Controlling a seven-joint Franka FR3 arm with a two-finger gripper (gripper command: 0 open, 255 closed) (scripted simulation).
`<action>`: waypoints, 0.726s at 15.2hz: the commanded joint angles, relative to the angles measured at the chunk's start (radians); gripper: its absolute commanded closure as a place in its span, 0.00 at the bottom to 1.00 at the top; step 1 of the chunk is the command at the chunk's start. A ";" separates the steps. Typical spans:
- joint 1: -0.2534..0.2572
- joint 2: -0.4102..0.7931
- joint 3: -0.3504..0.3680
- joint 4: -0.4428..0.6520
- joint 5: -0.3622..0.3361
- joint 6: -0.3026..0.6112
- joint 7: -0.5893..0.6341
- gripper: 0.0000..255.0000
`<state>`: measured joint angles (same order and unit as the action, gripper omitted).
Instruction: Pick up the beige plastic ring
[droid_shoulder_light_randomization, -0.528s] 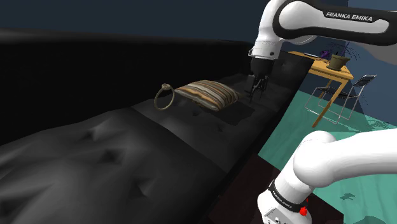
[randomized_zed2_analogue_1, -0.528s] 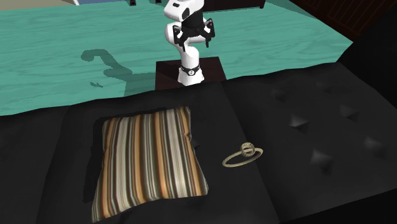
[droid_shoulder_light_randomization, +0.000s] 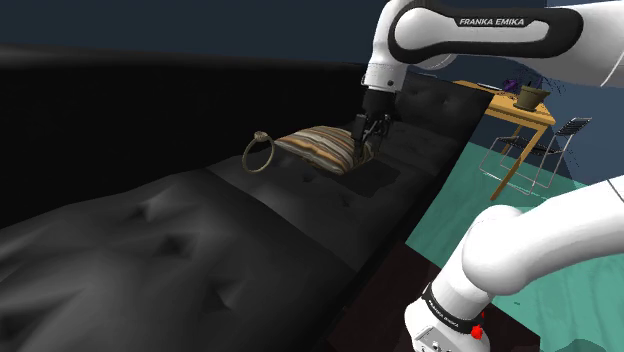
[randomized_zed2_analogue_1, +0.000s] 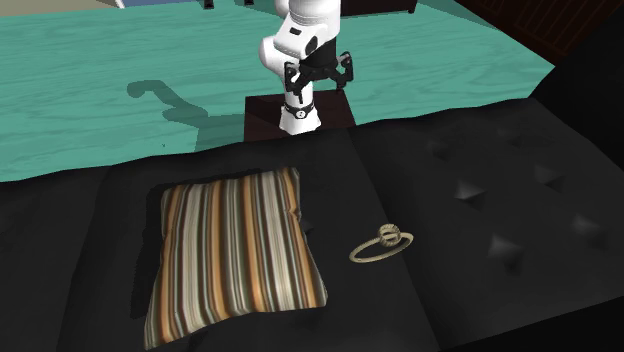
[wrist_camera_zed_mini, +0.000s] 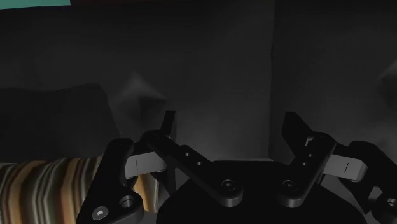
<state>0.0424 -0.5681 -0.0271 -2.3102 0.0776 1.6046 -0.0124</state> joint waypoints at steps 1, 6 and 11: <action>0.004 0.071 0.008 0.045 -0.002 0.039 0.002 0.00; 0.017 0.248 0.034 0.171 -0.008 0.119 0.022 0.00; 0.029 0.426 0.057 0.327 -0.026 0.168 0.046 0.00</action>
<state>0.0658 -0.1819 0.0207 -2.0215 0.0541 1.7650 0.0208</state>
